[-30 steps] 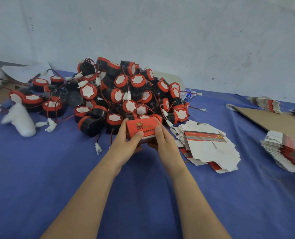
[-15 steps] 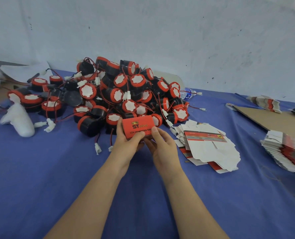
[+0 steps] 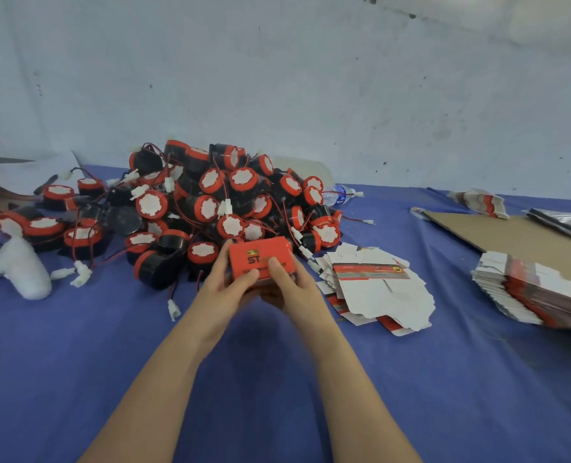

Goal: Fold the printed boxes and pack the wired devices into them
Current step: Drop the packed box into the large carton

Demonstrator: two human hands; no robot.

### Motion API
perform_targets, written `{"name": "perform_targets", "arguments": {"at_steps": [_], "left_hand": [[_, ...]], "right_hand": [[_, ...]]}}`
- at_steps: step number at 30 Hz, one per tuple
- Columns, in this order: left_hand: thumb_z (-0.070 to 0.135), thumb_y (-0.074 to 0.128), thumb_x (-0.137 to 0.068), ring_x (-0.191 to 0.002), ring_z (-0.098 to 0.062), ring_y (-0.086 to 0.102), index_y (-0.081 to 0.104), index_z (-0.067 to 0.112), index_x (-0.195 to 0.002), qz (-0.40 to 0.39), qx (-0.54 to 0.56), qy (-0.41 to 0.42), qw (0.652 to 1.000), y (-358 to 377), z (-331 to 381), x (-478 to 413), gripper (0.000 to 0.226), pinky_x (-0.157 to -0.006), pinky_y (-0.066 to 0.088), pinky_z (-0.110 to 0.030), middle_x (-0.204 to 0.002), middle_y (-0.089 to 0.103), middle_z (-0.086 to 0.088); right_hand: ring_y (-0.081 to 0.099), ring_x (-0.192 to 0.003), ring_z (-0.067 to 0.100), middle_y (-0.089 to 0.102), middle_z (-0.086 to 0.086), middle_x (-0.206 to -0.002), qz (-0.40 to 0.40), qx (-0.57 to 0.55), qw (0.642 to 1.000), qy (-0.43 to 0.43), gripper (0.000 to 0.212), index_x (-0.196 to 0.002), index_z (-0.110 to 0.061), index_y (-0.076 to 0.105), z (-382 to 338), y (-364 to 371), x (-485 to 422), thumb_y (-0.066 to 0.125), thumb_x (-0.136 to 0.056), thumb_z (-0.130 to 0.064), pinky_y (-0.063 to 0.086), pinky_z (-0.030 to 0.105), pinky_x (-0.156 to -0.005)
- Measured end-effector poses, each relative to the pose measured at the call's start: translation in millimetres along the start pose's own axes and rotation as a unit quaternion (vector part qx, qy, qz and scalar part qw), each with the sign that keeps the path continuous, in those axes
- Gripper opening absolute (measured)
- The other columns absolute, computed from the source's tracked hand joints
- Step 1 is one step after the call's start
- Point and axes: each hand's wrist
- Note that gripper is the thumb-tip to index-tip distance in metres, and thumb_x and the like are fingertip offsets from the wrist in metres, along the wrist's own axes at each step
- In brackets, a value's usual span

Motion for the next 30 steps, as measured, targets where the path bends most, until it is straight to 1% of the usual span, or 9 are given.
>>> {"name": "perform_targets", "arguments": {"at_steps": [6, 10, 15, 18, 21, 23, 25, 27, 30], "left_hand": [[0.015, 0.051, -0.098, -0.106, -0.017, 0.067, 0.031, 0.031, -0.148, -0.05, 0.027, 0.023, 0.998, 85, 31, 16, 0.057, -0.082, 0.057, -0.022, -0.115, 0.068, 0.003], [0.007, 0.042, -0.101, -0.094, -0.023, 0.068, 0.048, 0.013, -0.135, -0.129, -0.013, 0.079, 0.988, 202, 47, 42, 0.035, -0.085, 0.058, -0.034, -0.116, 0.065, -0.015], [0.01, 0.038, -0.101, -0.097, -0.024, 0.066, 0.057, 0.023, -0.126, -0.27, -0.043, 0.127, 0.953, 381, 57, 130, 0.034, -0.087, 0.055, -0.041, -0.106, 0.066, -0.007], [0.02, 0.039, -0.102, -0.117, -0.026, 0.059, 0.054, 0.023, -0.129, -0.457, -0.058, 0.053, 0.886, 472, 51, 206, 0.031, -0.1, 0.048, -0.045, -0.127, 0.061, -0.008], [0.036, 0.042, -0.101, -0.133, -0.025, 0.044, 0.039, 0.014, -0.145, -0.554, -0.104, -0.02, 0.826, 515, 45, 266, 0.049, -0.111, 0.035, -0.044, -0.148, 0.043, -0.006], [0.037, 0.044, -0.101, -0.127, -0.022, 0.05, 0.048, 0.012, -0.137, -0.57, -0.06, -0.05, 0.818, 517, 48, 282, 0.045, -0.105, 0.043, -0.041, -0.139, 0.051, -0.006], [0.035, 0.046, -0.1, -0.112, -0.014, 0.056, 0.058, 0.015, -0.119, -0.525, -0.015, -0.037, 0.85, 502, 54, 271, 0.03, -0.088, 0.049, -0.025, -0.122, 0.06, 0.0], [0.032, 0.047, -0.1, -0.106, -0.01, 0.058, 0.059, 0.019, -0.117, -0.44, 0.003, 0.003, 0.898, 478, 58, 238, 0.024, -0.085, 0.048, -0.022, -0.117, 0.062, 0.003], [0.019, 0.049, -0.098, -0.098, 0.001, 0.061, 0.058, 0.021, -0.11, -0.271, 0.019, 0.052, 0.961, 417, 57, 166, 0.015, -0.081, 0.048, -0.014, -0.112, 0.063, 0.003]], "right_hand": [[0.069, -0.092, 0.014, 0.072, 0.003, -0.107, 0.165, -0.057, 0.984, -0.033, 0.027, -0.12, -0.03, 0.06, -51, -45, 41, 0.056, -0.095, -0.038, 0.054, 0.027, -0.076], [0.065, -0.104, 0.018, 0.068, 0.005, -0.114, 0.336, 0.002, 0.934, -0.118, 0.034, -0.122, -0.021, 0.058, -110, -118, 107, 0.044, -0.099, -0.042, 0.053, 0.036, -0.088], [0.062, -0.103, 0.023, 0.065, 0.004, -0.109, 0.586, 0.14, 0.775, -0.191, 0.02, -0.113, -0.022, 0.056, -191, -227, 245, 0.04, -0.102, -0.028, 0.049, 0.04, -0.093], [0.048, -0.125, 0.019, 0.05, 0.009, -0.139, 0.728, 0.184, 0.646, -0.14, 0.042, -0.141, -0.011, 0.039, -221, -282, 341, 0.042, -0.101, -0.024, 0.033, 0.022, -0.103], [0.016, -0.146, 0.024, 0.025, 0.01, -0.156, 0.797, 0.25, 0.548, -0.033, 0.056, -0.151, -0.012, 0.018, -230, -303, 404, 0.041, -0.1, -0.018, 0.001, 0.03, -0.116], [0.01, -0.147, 0.023, 0.025, 0.008, -0.157, 0.802, 0.293, 0.518, -0.053, 0.052, -0.149, -0.012, 0.026, -227, -300, 410, 0.04, -0.099, -0.013, -0.003, 0.03, -0.115], [0.025, -0.143, 0.018, 0.038, 0.005, -0.149, 0.773, 0.282, 0.552, -0.134, 0.045, -0.143, -0.014, 0.038, -220, -288, 390, 0.041, -0.098, -0.01, 0.017, 0.032, -0.117], [0.049, -0.123, 0.008, 0.057, -0.004, -0.128, 0.712, 0.235, 0.628, -0.207, 0.034, -0.129, -0.02, 0.051, -210, -267, 352, 0.043, -0.098, -0.011, 0.039, 0.026, -0.104], [0.063, -0.097, 0.01, 0.066, -0.009, -0.098, 0.596, 0.209, 0.742, -0.225, 0.022, -0.102, -0.028, 0.057, -186, -232, 273, 0.046, -0.096, -0.01, 0.05, 0.028, -0.088]]}}
Point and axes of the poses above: each hand's wrist, its own x-axis away from the middle knuckle, its own y-axis out of the palm, z = x × y
